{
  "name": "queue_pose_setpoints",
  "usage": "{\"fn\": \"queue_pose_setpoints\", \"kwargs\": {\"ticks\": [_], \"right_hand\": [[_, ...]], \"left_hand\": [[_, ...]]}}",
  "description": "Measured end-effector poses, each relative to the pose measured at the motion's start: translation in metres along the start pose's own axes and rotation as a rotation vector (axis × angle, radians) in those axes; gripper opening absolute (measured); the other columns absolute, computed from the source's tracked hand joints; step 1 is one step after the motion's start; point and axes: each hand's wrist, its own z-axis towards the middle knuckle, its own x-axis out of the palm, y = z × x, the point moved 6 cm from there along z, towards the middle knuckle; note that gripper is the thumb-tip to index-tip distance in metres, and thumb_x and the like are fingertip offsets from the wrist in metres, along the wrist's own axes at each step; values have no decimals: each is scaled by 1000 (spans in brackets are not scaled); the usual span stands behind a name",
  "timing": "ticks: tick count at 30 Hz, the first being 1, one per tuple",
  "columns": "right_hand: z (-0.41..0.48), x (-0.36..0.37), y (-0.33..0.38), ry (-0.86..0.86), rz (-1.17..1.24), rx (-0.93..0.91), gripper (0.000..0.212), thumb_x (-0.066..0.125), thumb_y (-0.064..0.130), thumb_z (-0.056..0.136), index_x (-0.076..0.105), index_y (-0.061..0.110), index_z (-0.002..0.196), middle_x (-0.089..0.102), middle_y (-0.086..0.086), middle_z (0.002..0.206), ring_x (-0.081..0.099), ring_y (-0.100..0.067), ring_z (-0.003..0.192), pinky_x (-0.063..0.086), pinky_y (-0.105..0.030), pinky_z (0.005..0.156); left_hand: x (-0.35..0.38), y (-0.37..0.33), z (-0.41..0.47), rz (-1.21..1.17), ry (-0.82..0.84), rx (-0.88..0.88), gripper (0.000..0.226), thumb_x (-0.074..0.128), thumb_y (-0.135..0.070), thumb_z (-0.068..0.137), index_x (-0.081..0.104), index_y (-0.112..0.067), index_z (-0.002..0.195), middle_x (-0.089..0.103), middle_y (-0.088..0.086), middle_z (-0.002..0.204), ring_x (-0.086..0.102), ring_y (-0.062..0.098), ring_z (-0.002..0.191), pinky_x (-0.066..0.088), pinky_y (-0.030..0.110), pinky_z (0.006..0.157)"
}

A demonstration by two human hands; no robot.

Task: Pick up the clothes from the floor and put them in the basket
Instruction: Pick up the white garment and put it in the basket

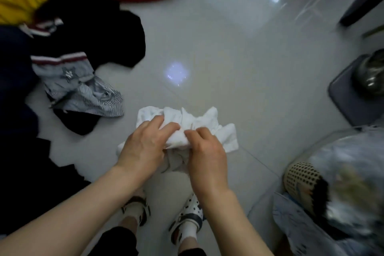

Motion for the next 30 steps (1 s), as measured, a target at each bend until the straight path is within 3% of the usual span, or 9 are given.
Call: {"fn": "queue_pose_setpoints", "kwargs": {"ticks": [6,11,14,16,23,25,27,30], "right_hand": [[-13,-207,116,-167,22,-48,26,67,1,70,70,16,92,58,-4,83,54,-30,70,46,-37,56],[-33,-345,196,-246,-51,-101,55,84,-1,43,73,14,94,63,-8,86,61,-34,72,51,-40,59],[-48,-420,238,-386,-48,-136,27,66,9,65,74,15,90,63,-7,82,61,-33,70,51,-38,61],[-50,-459,256,-446,-37,-151,28,54,13,70,75,17,89,62,-5,80,60,-29,70,51,-37,63],[-14,-548,256,-533,-96,-155,24,54,14,77,75,23,87,64,0,81,60,-22,68,46,-33,60],[9,-571,243,-533,-89,-149,23,56,14,78,74,24,87,63,2,81,59,-20,67,45,-31,59],[37,-596,229,-518,-65,-151,25,52,16,77,73,24,88,63,2,82,59,-19,68,48,-34,59],[77,-627,210,-463,-46,-146,30,47,17,76,73,24,90,62,2,84,60,-21,71,50,-39,61]], "left_hand": [[-214,-80,-33,-15,-181,136,46,67,-13,71,57,-26,115,53,8,97,55,34,80,48,38,59],[-357,-138,-62,50,-289,243,45,72,-16,70,60,-26,112,55,10,99,57,35,77,46,36,58],[-436,-169,-79,81,-356,325,41,70,-12,71,61,-25,109,55,10,99,58,34,78,45,35,57],[-476,-190,-79,90,-400,375,38,65,-9,73,62,-23,108,56,10,99,57,33,79,44,35,59],[-546,-248,-31,141,-426,455,35,62,-9,79,59,-24,111,54,7,100,56,28,81,39,31,59],[-556,-267,-2,145,-403,462,35,63,-11,79,58,-25,110,54,6,101,57,27,82,44,32,59],[-566,-286,30,139,-387,448,36,64,-12,77,58,-26,110,55,6,101,58,27,83,49,35,58],[-578,-309,77,138,-353,438,40,67,-10,72,59,-28,107,54,4,96,58,28,77,45,34,53]]}}
